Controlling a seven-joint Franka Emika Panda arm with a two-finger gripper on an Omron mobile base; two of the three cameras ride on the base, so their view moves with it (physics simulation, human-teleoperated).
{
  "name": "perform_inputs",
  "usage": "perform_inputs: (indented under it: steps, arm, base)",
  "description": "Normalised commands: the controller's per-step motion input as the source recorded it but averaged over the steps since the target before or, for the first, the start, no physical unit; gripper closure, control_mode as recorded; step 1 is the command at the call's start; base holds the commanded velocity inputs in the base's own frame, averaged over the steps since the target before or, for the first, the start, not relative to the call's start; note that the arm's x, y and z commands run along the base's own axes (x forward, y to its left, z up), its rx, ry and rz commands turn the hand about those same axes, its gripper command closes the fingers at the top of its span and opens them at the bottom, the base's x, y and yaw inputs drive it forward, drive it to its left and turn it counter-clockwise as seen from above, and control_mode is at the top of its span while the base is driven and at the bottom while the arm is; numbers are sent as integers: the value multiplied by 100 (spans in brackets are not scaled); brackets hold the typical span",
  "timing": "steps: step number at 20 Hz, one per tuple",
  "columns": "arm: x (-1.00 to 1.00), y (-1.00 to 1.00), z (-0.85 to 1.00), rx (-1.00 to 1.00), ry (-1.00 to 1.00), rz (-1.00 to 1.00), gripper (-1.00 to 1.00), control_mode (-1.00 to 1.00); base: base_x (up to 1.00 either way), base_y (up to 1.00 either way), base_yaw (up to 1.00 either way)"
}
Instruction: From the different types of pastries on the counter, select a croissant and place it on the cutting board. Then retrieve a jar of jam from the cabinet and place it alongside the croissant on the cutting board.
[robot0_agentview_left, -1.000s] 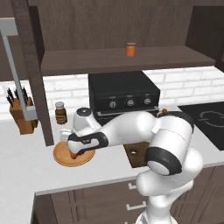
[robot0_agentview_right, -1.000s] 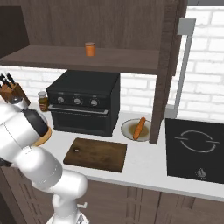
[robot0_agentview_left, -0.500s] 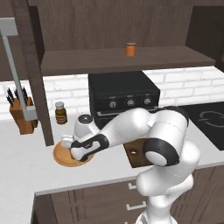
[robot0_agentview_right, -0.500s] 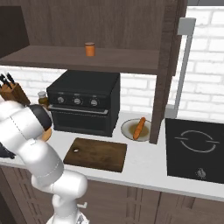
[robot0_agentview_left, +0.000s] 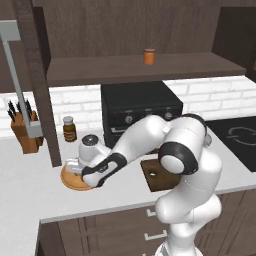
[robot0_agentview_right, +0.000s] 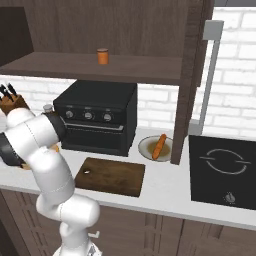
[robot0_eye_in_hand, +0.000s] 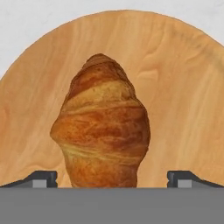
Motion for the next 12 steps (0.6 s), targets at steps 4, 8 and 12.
perform_inputs:
  steps: [4, 8, 12]
  arm:
    - [9, 16, -5, -5, 8, 0, -100, -100]
    - [0, 0, -29, 0, 2, 0, -100, -100]
    - [0, 0, -20, 0, 0, 0, 100, -100]
  base:
    - [0, 0, 0]
    - [0, 0, 0]
    - [0, 0, 0]
